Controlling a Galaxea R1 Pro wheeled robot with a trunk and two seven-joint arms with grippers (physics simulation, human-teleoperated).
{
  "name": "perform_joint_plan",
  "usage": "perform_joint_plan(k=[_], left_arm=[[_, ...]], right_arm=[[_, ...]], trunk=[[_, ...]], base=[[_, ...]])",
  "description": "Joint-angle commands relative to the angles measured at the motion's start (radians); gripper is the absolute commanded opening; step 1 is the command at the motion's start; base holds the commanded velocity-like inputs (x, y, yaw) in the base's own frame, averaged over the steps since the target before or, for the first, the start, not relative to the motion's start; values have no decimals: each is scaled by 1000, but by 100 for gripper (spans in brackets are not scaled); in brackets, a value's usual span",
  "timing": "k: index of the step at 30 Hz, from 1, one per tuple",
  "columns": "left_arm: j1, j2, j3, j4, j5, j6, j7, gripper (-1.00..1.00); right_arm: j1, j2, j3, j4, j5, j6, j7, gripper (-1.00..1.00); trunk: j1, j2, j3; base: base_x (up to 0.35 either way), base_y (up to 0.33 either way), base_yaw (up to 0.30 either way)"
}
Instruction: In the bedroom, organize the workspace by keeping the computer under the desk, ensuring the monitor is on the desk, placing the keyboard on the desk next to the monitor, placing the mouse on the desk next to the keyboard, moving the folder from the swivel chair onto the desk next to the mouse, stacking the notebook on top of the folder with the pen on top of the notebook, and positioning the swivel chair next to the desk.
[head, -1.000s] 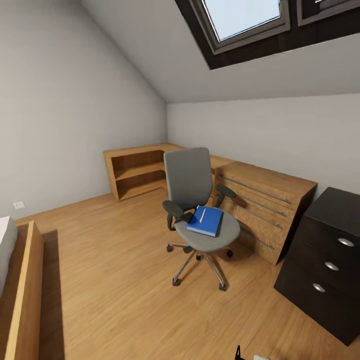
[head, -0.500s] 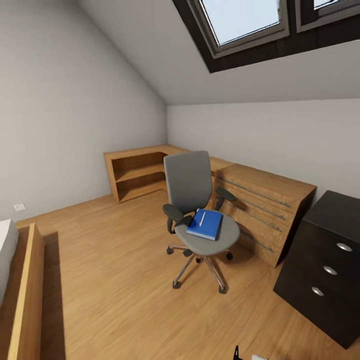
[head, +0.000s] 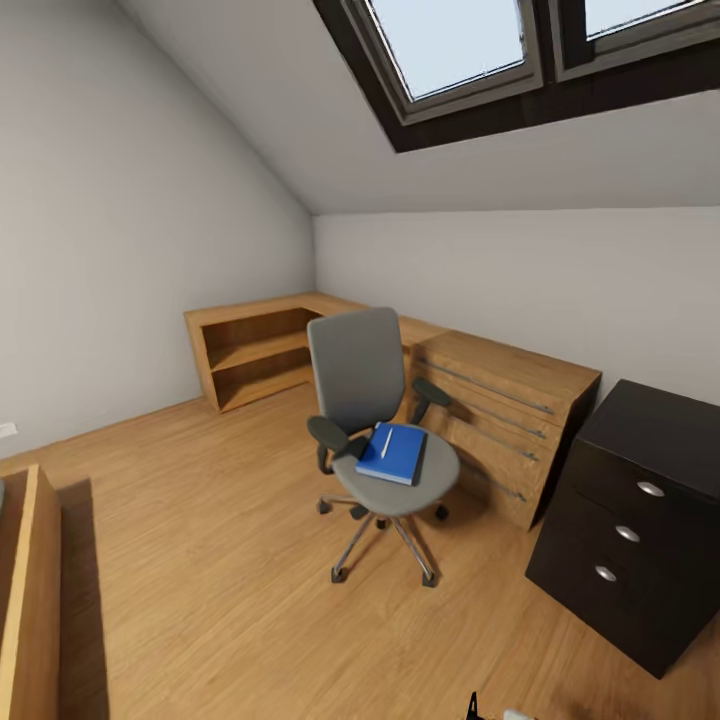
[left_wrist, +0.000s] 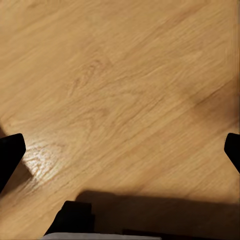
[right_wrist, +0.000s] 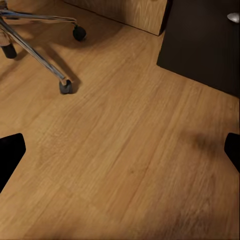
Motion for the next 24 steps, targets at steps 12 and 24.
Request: perform_joint_plan(k=[12, 24], left_arm=[[0, -5, -9, 19, 7, -4, 6, 100], [0, -6, -9, 22, 7, -4, 6, 100]], right_arm=[[-1, 0, -6, 2, 11, -2, -7, 100], [-1, -1, -6, 2, 10, -1, -7, 100]], trunk=[[-46, 84, 37], [-92, 168, 74]], base=[[0, 0, -283], [0, 0, -292]])
